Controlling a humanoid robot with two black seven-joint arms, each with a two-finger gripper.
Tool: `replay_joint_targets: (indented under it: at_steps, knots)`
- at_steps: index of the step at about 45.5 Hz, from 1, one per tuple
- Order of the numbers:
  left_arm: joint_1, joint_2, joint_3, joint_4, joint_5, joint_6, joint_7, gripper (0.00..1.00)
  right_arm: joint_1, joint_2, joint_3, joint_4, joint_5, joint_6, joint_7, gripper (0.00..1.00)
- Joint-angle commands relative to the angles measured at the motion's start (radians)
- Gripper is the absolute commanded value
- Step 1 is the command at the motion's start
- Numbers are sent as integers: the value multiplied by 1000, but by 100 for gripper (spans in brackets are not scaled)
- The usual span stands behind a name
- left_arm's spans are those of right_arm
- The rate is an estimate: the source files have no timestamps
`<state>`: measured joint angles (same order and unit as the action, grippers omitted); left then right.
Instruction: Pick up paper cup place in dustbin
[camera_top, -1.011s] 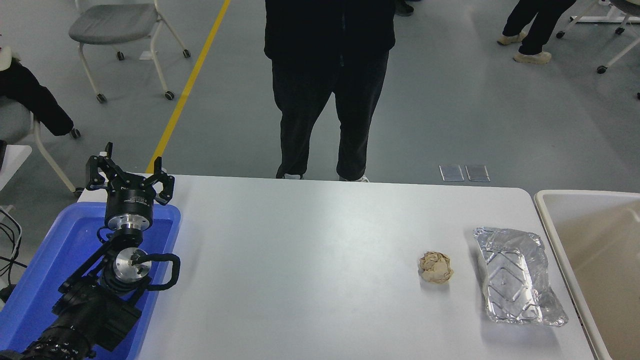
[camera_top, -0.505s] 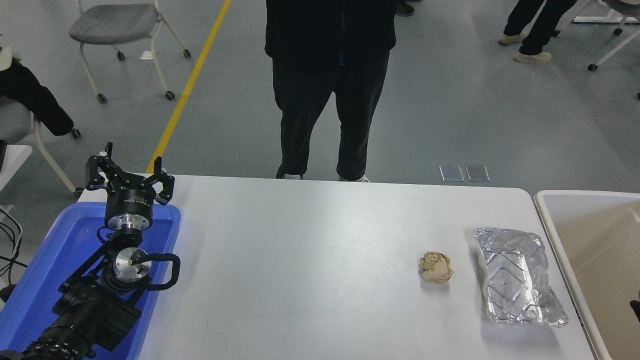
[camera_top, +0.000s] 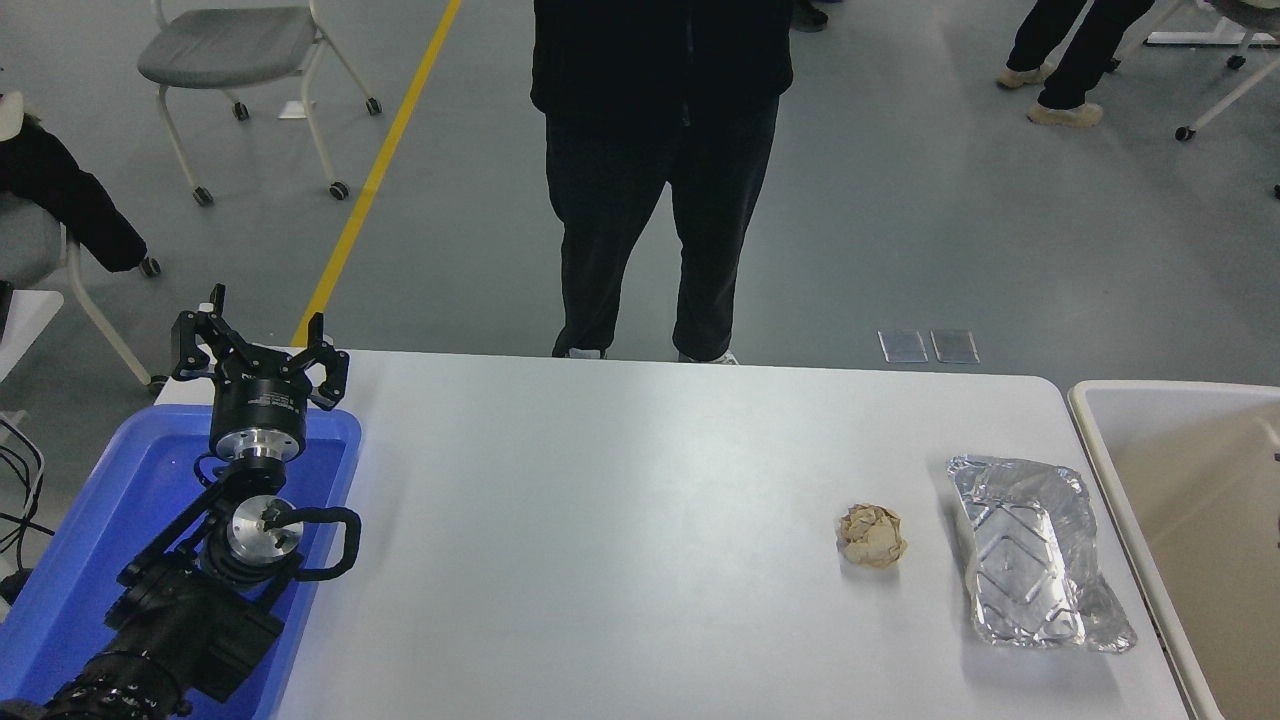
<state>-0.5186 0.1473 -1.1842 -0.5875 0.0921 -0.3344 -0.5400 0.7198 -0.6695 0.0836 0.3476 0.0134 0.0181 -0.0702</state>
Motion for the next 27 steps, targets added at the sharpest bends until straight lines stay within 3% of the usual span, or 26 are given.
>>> replay_joint_targets:
  at_steps: [1,15,27]
  knots:
    - [0,0,0,0,0,0,0,99,138,-222,2,350,-187,8,0,100]
    - [0,0,0,0,0,0,0,99,400,-453,-139,758,-375,11,-7,100]
    - [0,0,2,0,0,0,0,99,868,-453,-634,904,-375,17,-5,100]
